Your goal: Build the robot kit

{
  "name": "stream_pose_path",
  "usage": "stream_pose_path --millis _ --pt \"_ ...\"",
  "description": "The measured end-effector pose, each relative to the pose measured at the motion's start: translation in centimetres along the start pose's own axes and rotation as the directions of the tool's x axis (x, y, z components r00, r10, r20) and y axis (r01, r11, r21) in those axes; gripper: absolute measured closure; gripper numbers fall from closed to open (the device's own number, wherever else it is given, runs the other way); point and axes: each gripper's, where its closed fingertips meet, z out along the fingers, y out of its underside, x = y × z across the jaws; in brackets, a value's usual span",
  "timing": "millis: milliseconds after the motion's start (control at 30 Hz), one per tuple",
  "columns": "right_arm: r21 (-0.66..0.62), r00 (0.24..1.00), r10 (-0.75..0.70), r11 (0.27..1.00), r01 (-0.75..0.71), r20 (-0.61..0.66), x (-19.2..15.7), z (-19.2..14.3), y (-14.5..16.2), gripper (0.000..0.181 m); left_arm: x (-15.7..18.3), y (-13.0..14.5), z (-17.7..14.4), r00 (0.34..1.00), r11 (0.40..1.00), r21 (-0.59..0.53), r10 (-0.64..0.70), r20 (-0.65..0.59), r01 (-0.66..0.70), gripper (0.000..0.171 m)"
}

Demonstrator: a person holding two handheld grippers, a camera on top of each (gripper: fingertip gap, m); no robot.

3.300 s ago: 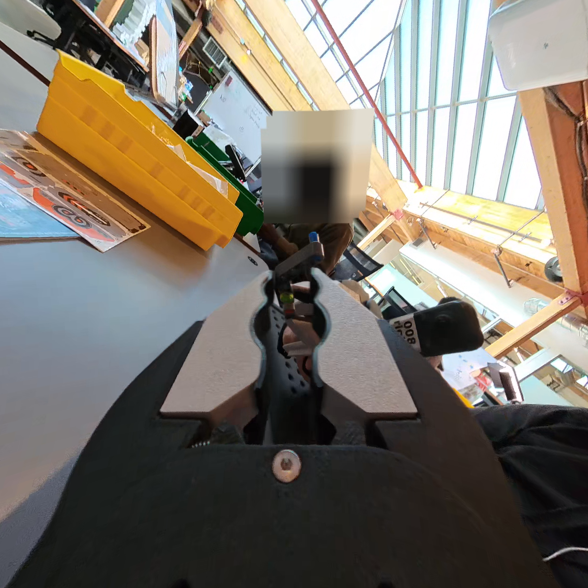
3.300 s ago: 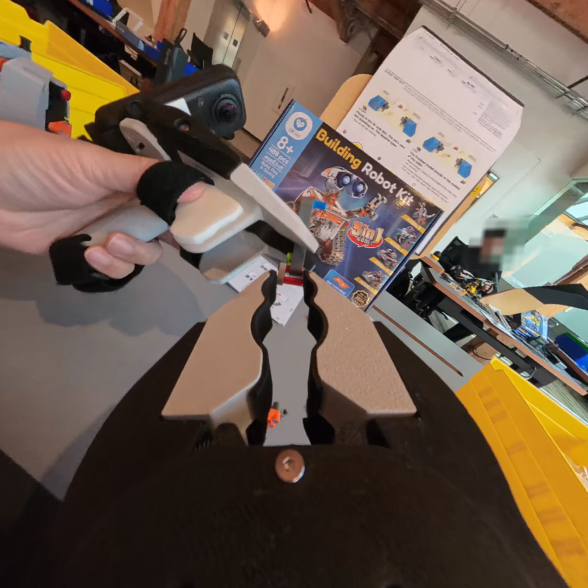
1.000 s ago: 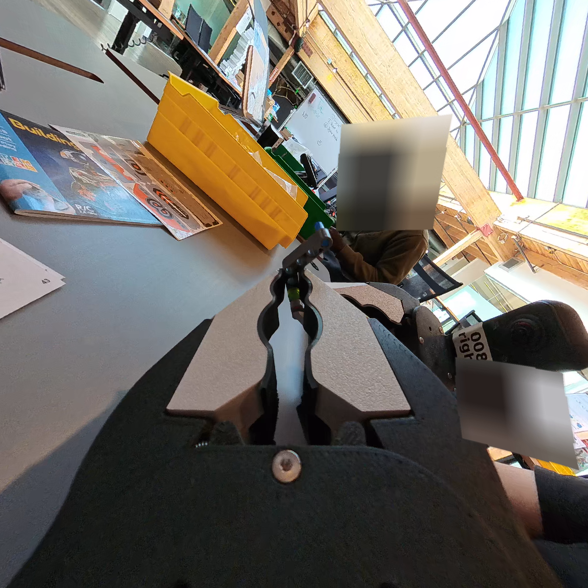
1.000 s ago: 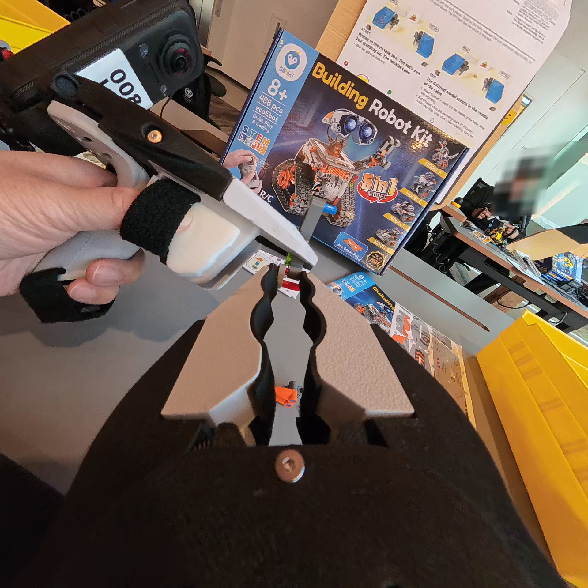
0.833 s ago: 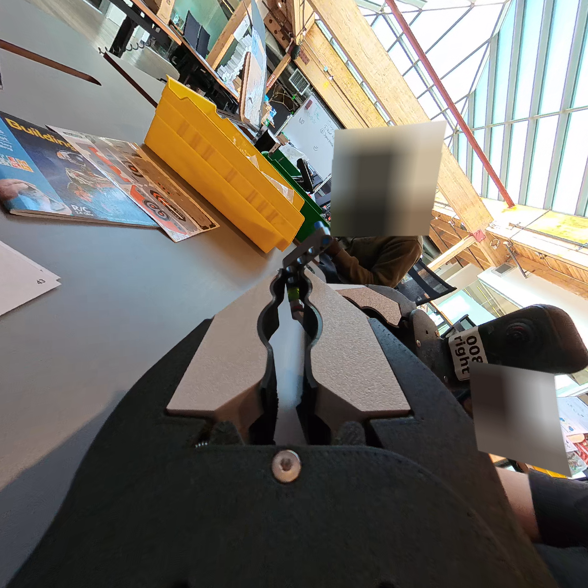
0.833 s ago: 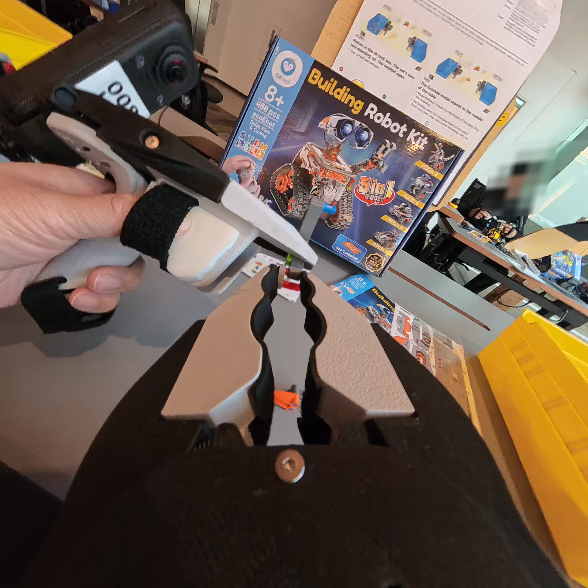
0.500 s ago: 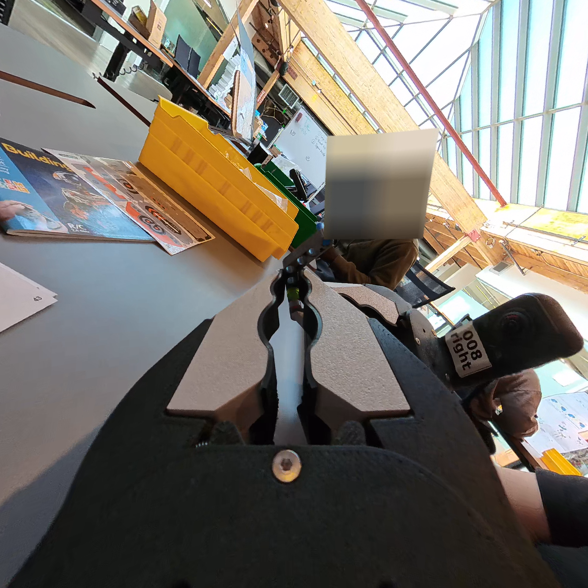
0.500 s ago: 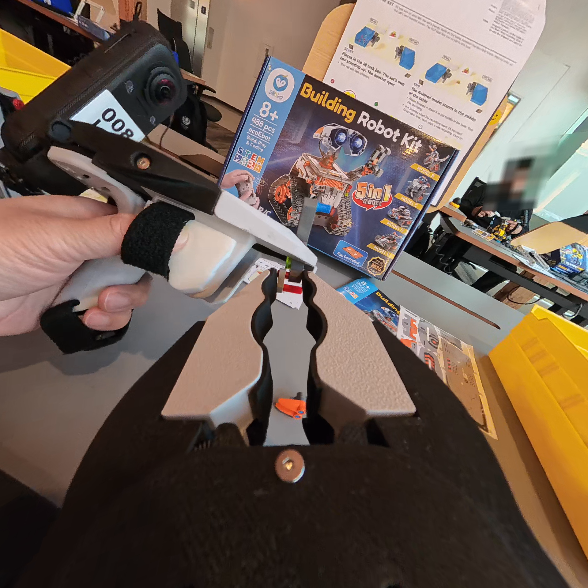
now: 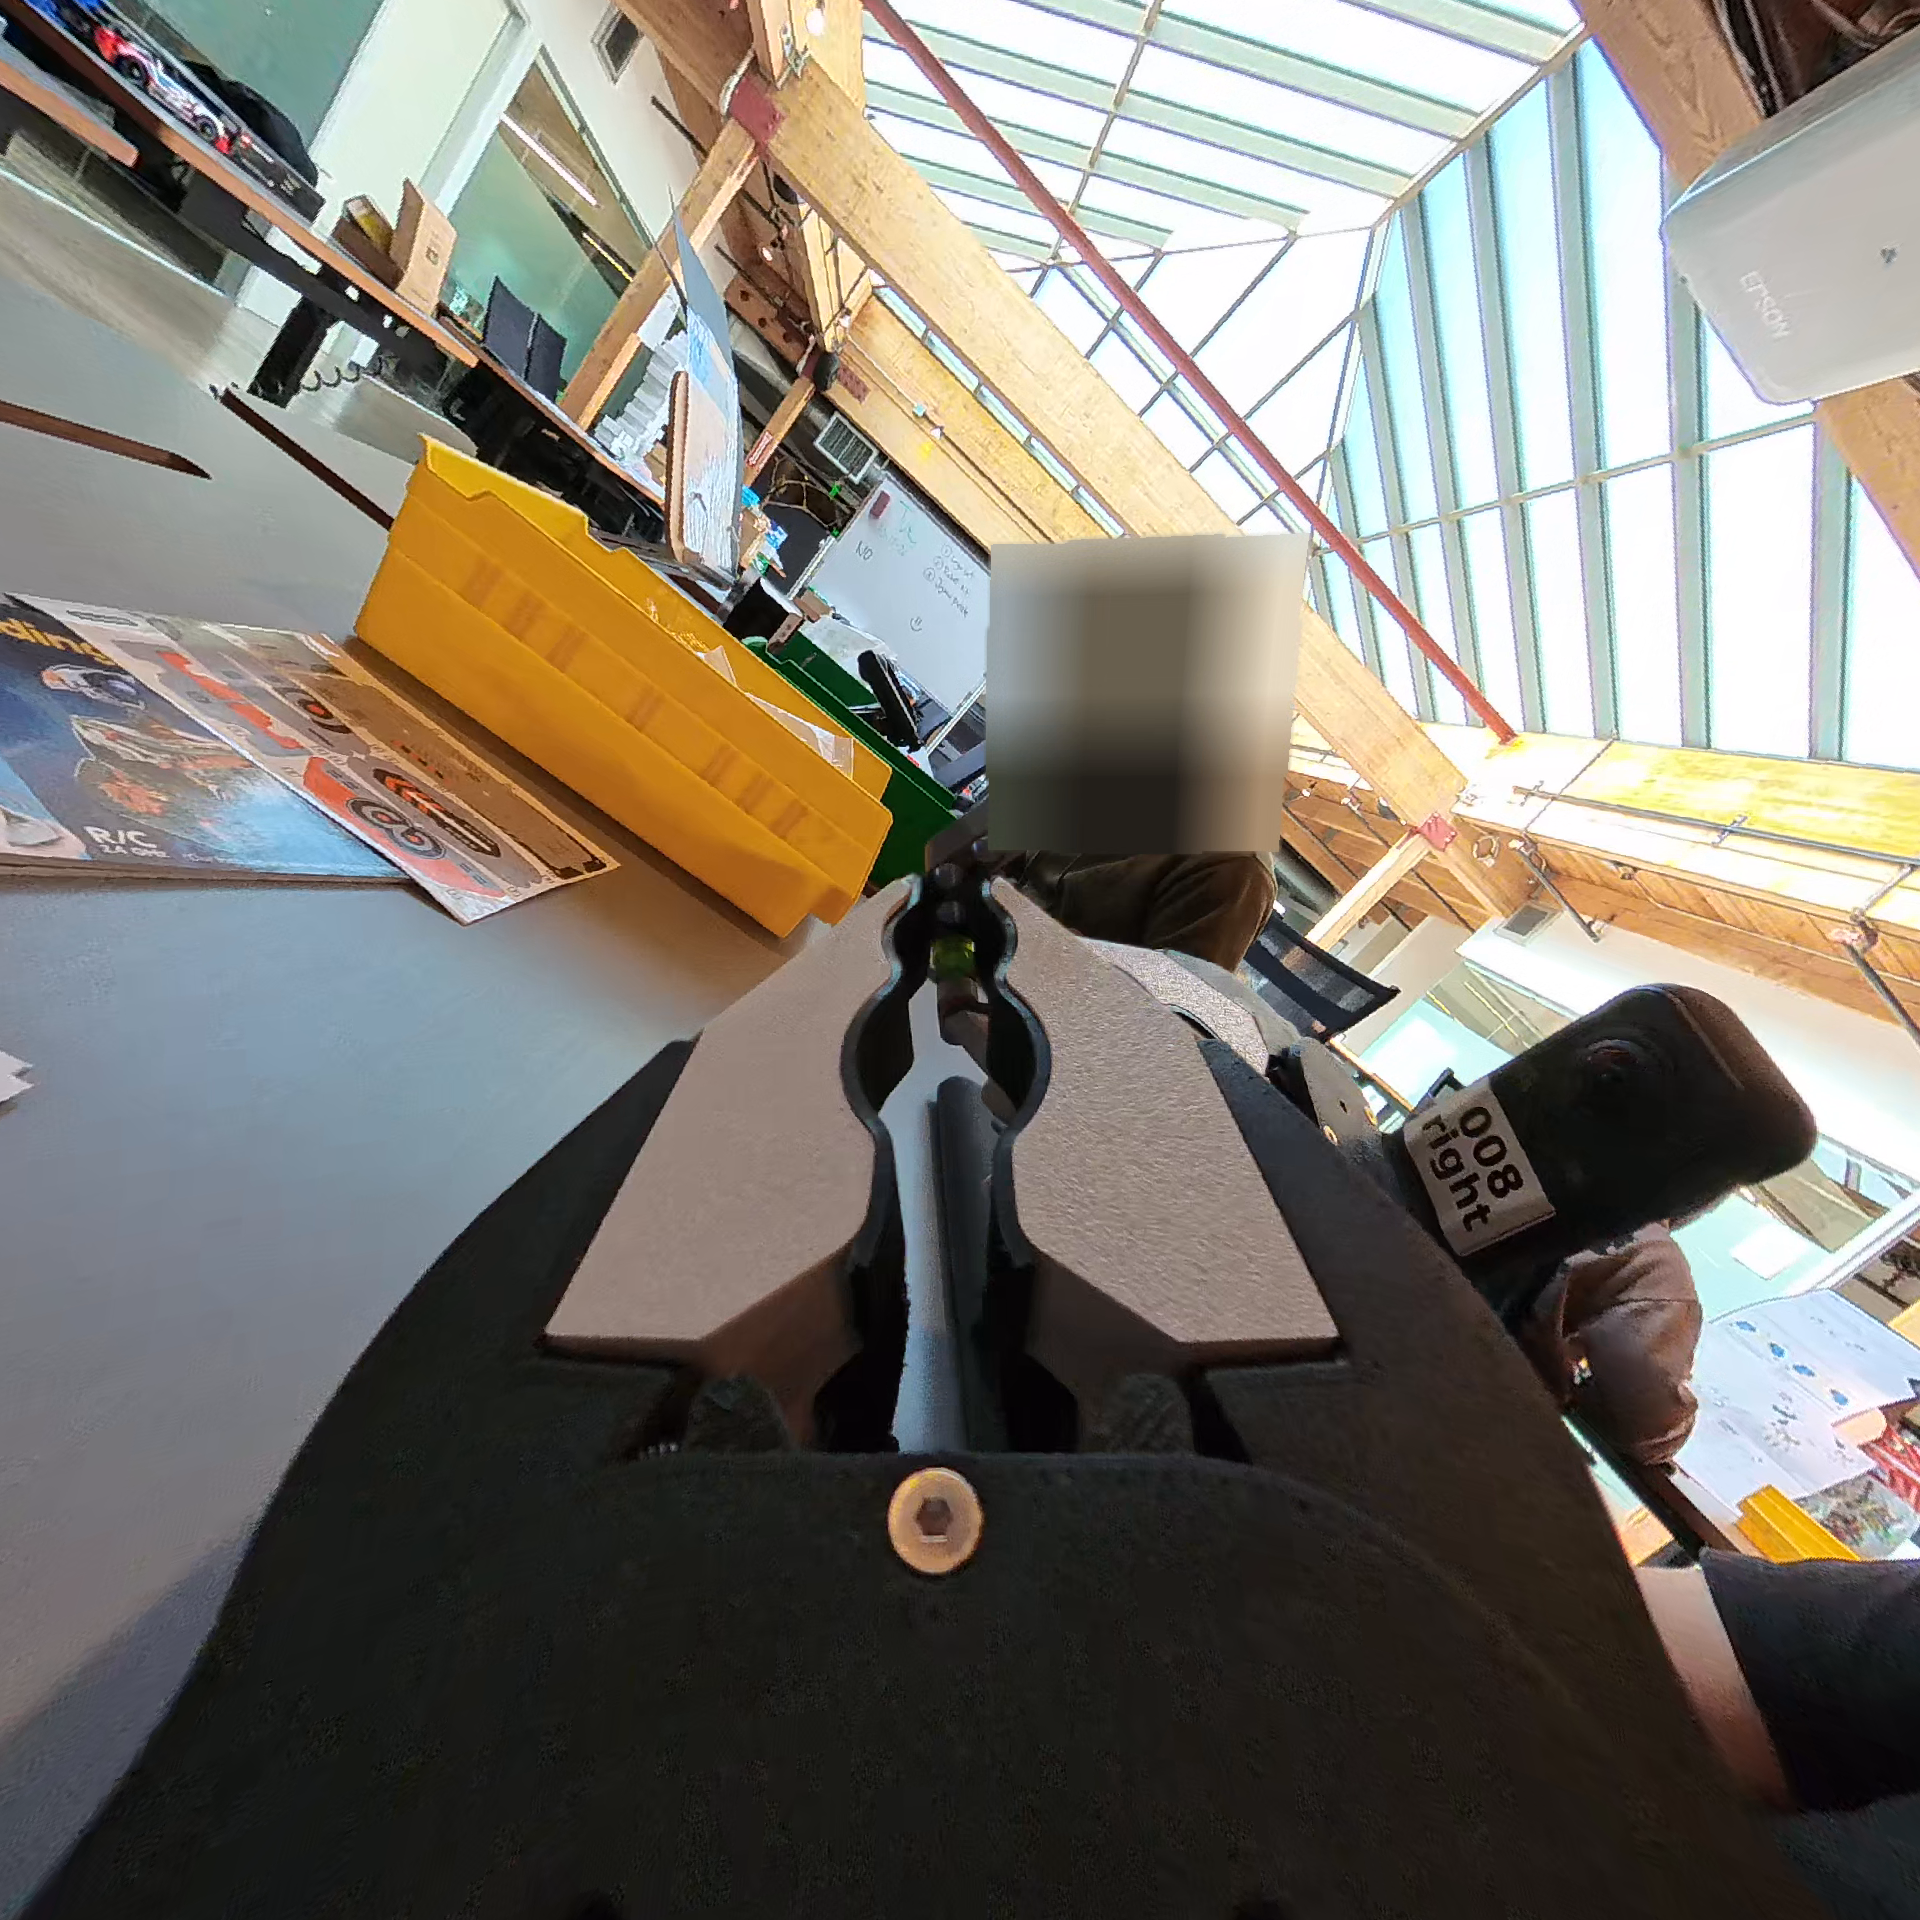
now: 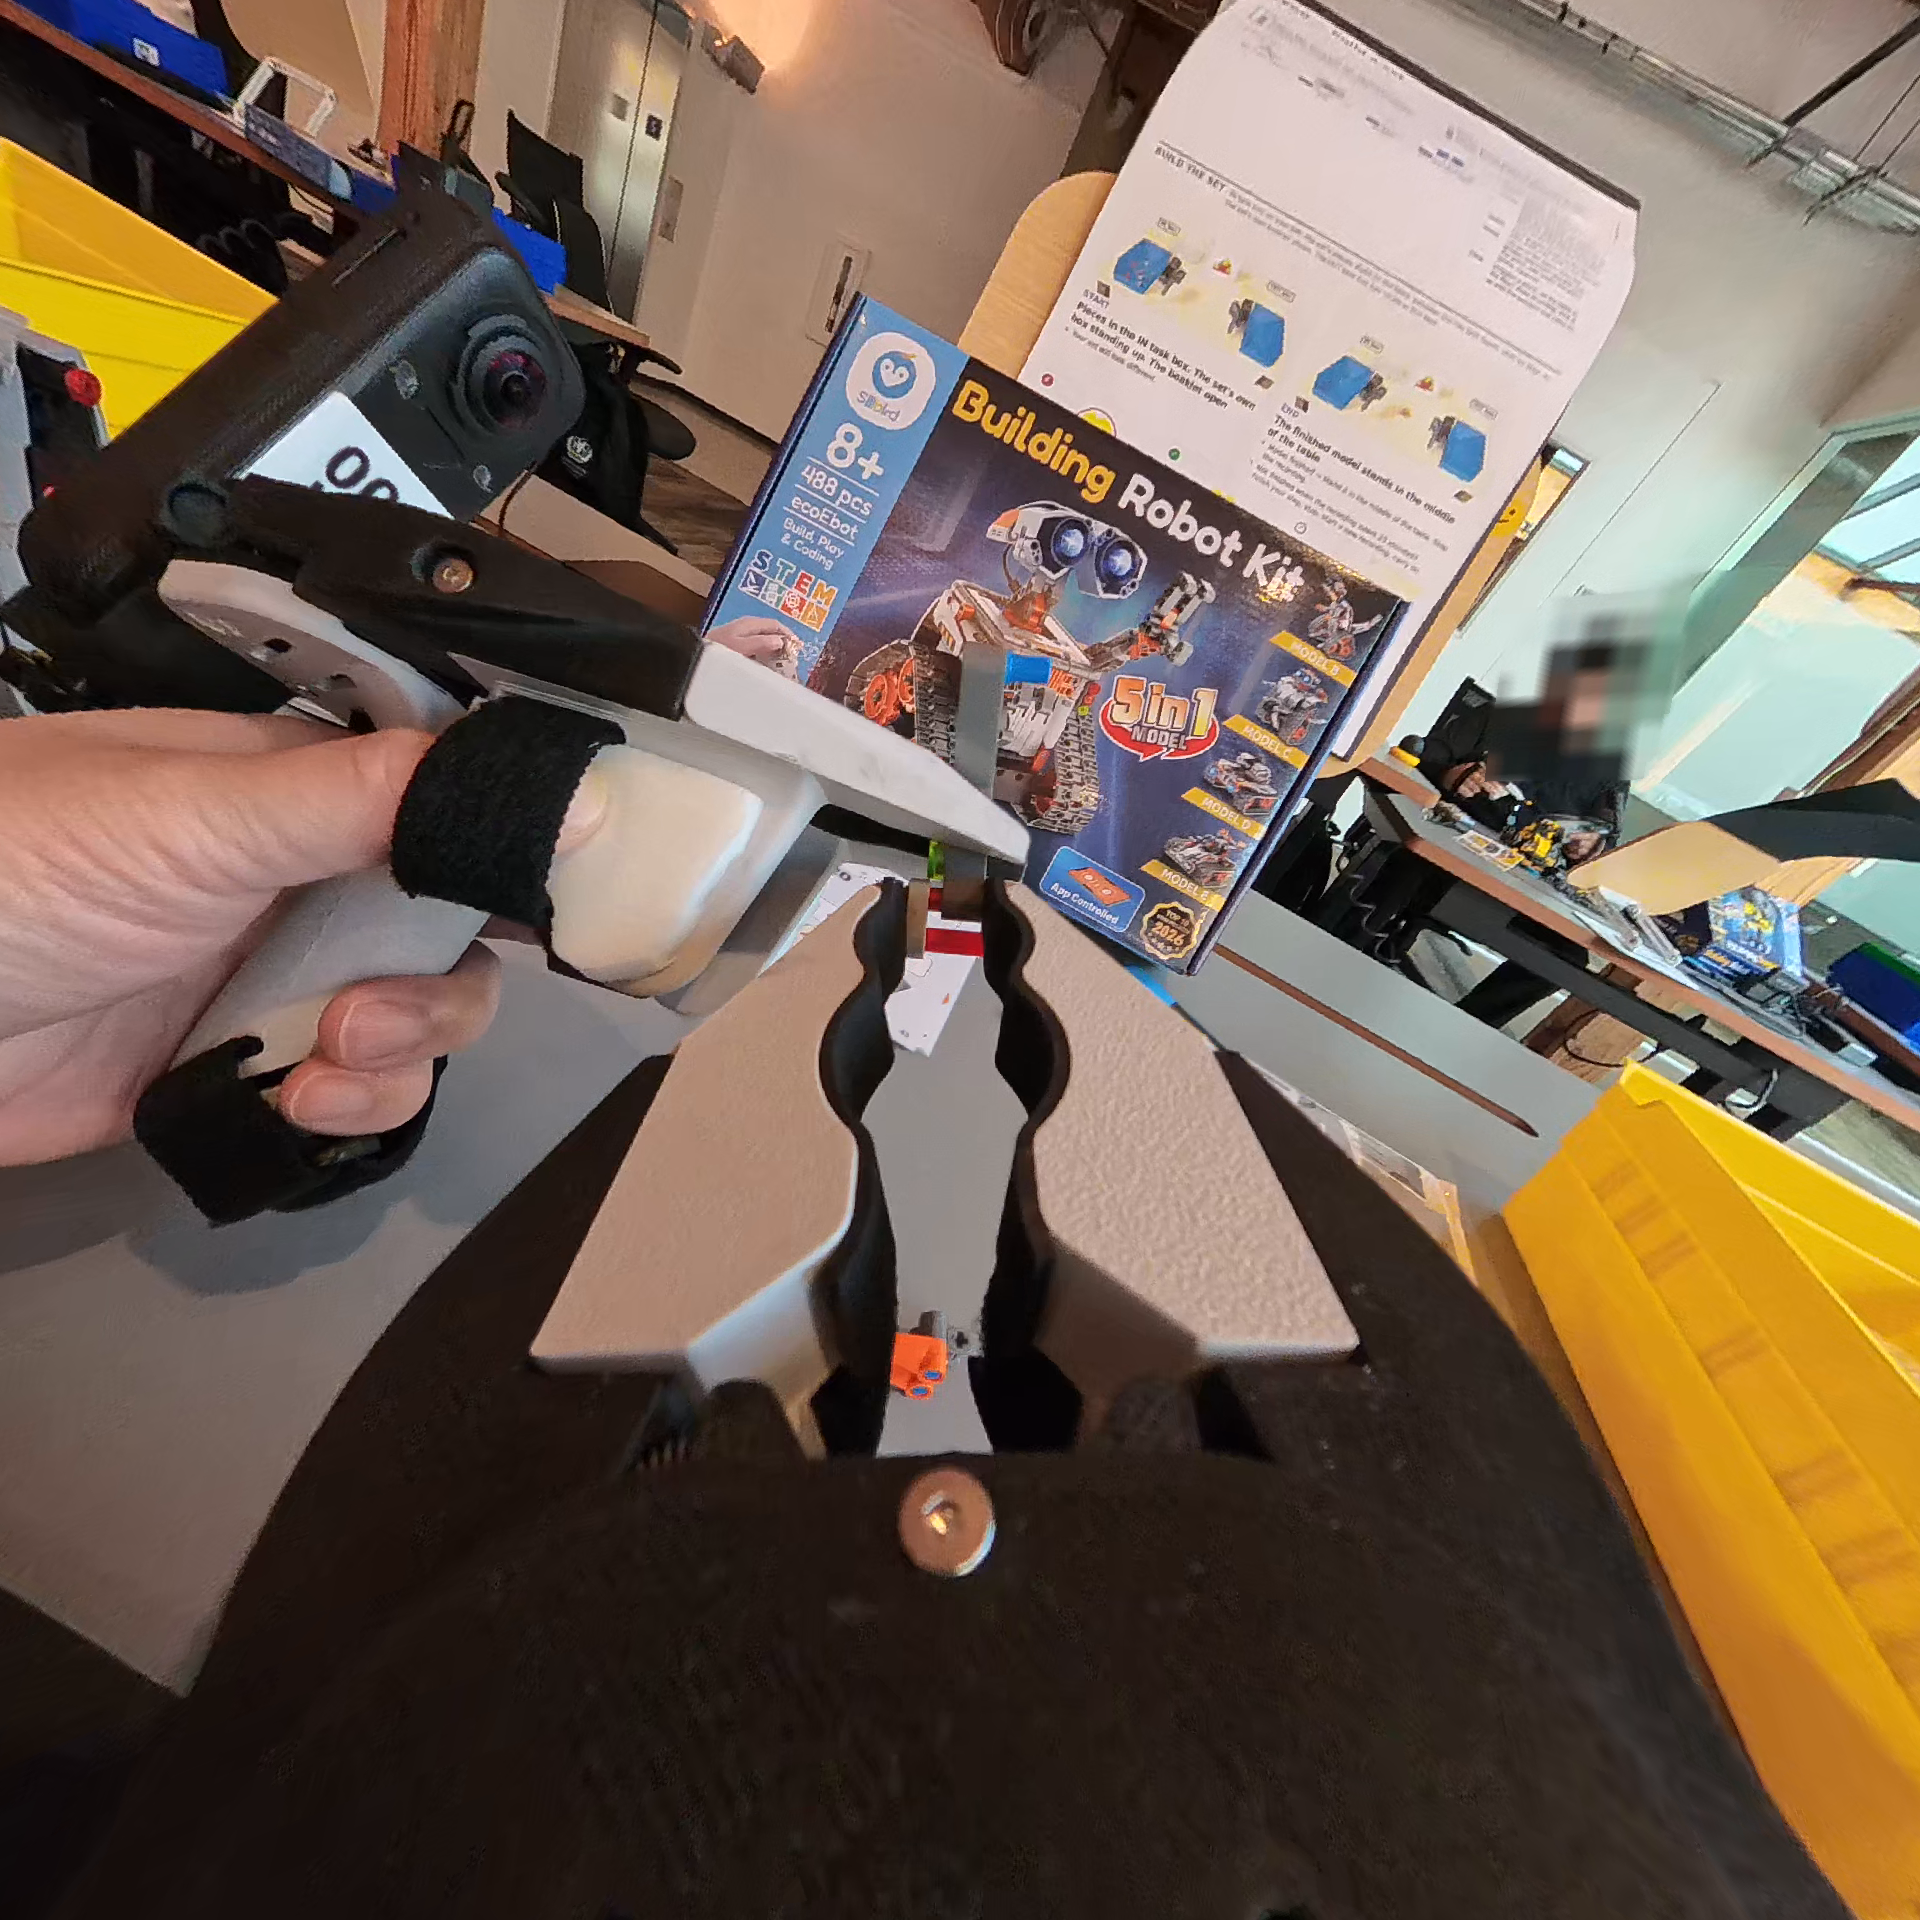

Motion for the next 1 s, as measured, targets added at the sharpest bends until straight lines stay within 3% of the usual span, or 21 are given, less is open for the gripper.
stream_pose_path --millis 433,667,767,867,1000 --pt "0.013 0.998 -0.050 0.999 0.051 -0.027 0.2 -0.3 -0.4 0.167 0.6 -0.1 0.1 1.000 1.000 0.021 0.022 -0.015 -0.021 0.167" --pt "0.037 0.998 -0.033 0.999 0.035 -0.048 0.3 0.0 -0.8 0.166 0.7 -0.7 0.0 0.998 0.997 0.061 -0.034 -0.050 0.037 0.166" --pt "0.057 0.986 -0.116 0.991 0.123 -0.120 0.9 -0.2 -1.4 0.153 0.9 -1.1 -0.3 0.994 0.994 0.083 -0.065 -0.087 0.072 0.167" --pt "0.045 0.971 -0.199 0.977 0.206 -0.134 0.3 -0.3 -1.7 0.165 1.2 -1.2 -0.3 0.996 0.995 0.093 -0.040 -0.080 0.047 0.167" --pt "0.010 0.933 -0.310 0.948 0.317 -0.180 0.3 -0.4 -1.7 0.167 1.3 -1.1 -0.2 0.998 0.995 0.099 -0.020 -0.060 0.026 0.166"
